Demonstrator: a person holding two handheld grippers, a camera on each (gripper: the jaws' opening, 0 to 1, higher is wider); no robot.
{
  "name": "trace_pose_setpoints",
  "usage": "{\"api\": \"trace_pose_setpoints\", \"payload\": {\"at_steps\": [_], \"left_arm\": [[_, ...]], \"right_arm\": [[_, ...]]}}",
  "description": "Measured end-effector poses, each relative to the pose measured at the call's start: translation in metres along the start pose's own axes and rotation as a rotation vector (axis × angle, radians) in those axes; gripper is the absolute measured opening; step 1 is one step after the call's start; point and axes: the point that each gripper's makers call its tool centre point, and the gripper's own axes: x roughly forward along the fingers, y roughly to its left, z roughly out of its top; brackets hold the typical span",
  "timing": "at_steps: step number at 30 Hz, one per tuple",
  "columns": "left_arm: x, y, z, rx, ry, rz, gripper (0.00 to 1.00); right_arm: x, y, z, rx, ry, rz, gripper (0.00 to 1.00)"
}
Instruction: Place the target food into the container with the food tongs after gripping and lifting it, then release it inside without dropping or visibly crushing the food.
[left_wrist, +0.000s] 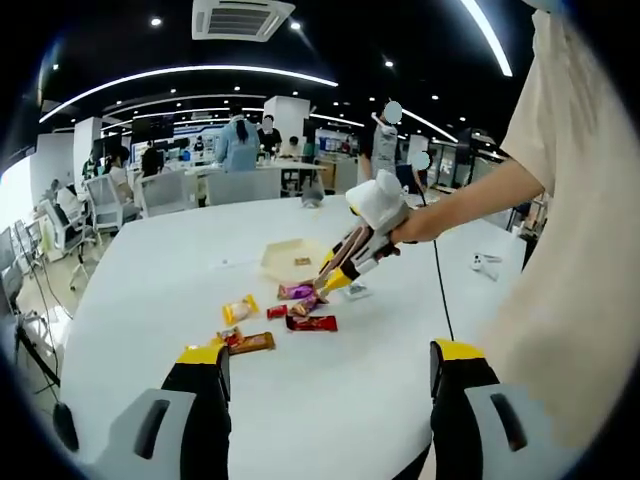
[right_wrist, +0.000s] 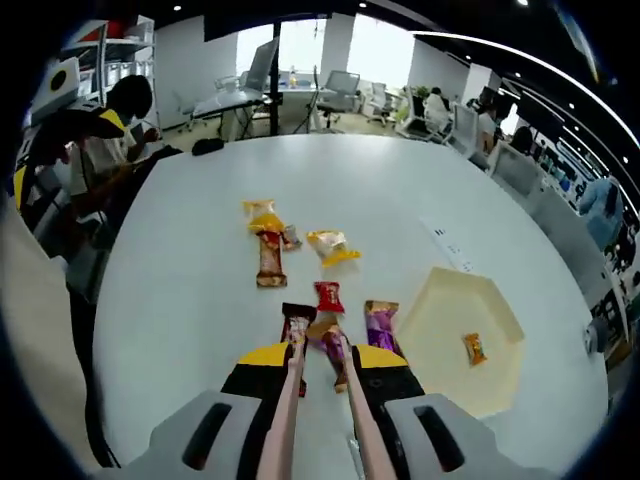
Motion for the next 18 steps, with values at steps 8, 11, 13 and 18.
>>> {"api": "trace_pose_setpoints", "payload": {"at_steps": [8,11,13,18], "left_arm": [[-0.003,-0.003,-0.010,0.015,0.027,-0.005,0.82],[-0.005,-0.003,-0.013,0.008,0.029,-0.007,0.82],[-0.006,-0.002,-0.014,0.005,0.029,-0.005,0.82],[-0.008,0.002,-0.012,0.000,0.026,0.001,0.82]], "right_arm": [[0.009,0.006,0.000,0.001,0.012,0.016,0.23],[0.013,0.010,-0.002,0.005,0.021,0.021,0.23],[0.015,0.011,-0.003,0.007,0.027,0.022,0.23],[0.021,0.018,-0.009,0.015,0.045,0.039,0.23]]}}
